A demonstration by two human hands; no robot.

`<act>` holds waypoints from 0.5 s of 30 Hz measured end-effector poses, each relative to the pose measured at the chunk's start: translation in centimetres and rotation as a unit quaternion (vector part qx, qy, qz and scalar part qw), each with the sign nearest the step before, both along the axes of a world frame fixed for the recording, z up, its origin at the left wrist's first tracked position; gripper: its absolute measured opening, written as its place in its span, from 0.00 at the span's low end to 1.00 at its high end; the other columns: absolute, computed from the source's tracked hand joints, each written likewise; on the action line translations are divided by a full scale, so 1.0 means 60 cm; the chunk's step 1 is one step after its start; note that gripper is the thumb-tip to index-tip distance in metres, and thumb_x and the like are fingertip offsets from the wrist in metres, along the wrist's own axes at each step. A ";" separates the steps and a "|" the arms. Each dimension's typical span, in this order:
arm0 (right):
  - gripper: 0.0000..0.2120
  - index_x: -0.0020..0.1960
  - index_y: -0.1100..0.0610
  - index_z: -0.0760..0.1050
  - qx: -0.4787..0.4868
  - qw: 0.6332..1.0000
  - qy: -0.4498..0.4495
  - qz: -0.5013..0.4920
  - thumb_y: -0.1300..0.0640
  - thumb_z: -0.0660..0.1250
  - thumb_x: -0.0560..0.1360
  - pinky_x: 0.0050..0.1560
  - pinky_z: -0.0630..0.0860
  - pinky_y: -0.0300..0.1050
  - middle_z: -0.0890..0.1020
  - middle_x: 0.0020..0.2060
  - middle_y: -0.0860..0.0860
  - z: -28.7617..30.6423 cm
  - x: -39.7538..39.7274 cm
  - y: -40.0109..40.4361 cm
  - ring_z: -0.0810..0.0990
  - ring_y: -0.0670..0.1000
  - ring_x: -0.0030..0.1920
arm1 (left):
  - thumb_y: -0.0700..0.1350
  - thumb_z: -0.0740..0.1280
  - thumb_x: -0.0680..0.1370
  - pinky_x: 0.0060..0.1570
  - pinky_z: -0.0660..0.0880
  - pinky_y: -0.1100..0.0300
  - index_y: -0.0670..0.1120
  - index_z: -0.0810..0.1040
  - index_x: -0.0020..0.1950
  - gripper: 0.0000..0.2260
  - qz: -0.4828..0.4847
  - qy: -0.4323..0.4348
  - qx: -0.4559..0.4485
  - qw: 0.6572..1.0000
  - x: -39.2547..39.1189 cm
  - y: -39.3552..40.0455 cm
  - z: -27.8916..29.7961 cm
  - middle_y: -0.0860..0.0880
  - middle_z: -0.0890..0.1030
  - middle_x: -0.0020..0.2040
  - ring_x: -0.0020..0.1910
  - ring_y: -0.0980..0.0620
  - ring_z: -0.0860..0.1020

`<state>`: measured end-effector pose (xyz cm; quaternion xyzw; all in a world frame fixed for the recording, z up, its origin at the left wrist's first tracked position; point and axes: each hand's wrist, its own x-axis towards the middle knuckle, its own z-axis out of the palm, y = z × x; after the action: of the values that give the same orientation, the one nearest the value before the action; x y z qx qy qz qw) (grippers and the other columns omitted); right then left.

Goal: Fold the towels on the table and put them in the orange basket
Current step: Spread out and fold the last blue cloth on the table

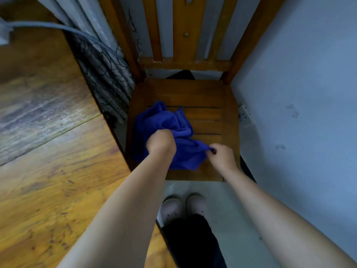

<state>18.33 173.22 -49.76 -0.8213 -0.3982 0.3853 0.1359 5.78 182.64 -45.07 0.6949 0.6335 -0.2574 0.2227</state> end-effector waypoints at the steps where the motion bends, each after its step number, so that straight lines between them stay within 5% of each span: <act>1: 0.07 0.45 0.61 0.79 0.018 1.000 -0.013 -0.004 0.62 0.62 0.75 0.33 0.59 0.40 0.82 0.42 0.58 0.021 0.009 0.006 0.78 0.56 0.42 | 0.38 0.58 0.79 0.41 0.69 0.57 0.41 0.73 0.57 0.09 0.017 -0.026 0.006 0.999 0.003 0.004 0.019 0.42 0.77 0.55 0.53 0.45 0.77; 6: 0.06 0.45 0.60 0.79 0.110 0.993 -0.045 -0.002 0.63 0.63 0.73 0.28 0.62 0.31 0.78 0.36 0.52 0.161 0.038 0.063 0.73 0.49 0.36 | 0.37 0.57 0.78 0.38 0.69 0.56 0.43 0.73 0.57 0.10 0.087 -0.153 0.064 0.982 -0.007 0.030 0.143 0.43 0.78 0.53 0.48 0.44 0.76; 11: 0.07 0.49 0.64 0.78 0.225 0.974 -0.034 0.013 0.65 0.63 0.74 0.46 0.76 0.48 0.82 0.43 0.60 0.340 0.025 0.136 0.81 0.59 0.45 | 0.37 0.59 0.77 0.38 0.67 0.56 0.42 0.71 0.40 0.06 0.143 -0.248 0.166 0.944 -0.042 0.058 0.310 0.41 0.79 0.47 0.45 0.42 0.75; 15: 0.06 0.47 0.64 0.78 0.326 0.944 -0.037 0.038 0.64 0.63 0.74 0.46 0.78 0.52 0.82 0.41 0.59 0.489 -0.013 0.178 0.81 0.59 0.43 | 0.38 0.61 0.75 0.40 0.73 0.52 0.42 0.69 0.33 0.10 0.203 -0.360 0.223 0.883 -0.100 0.070 0.446 0.41 0.77 0.39 0.43 0.41 0.78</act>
<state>17.54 183.90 -20.42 -0.7299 -0.5381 0.2081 0.3666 -0.23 186.84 -18.30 0.6276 0.6776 0.2092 0.3213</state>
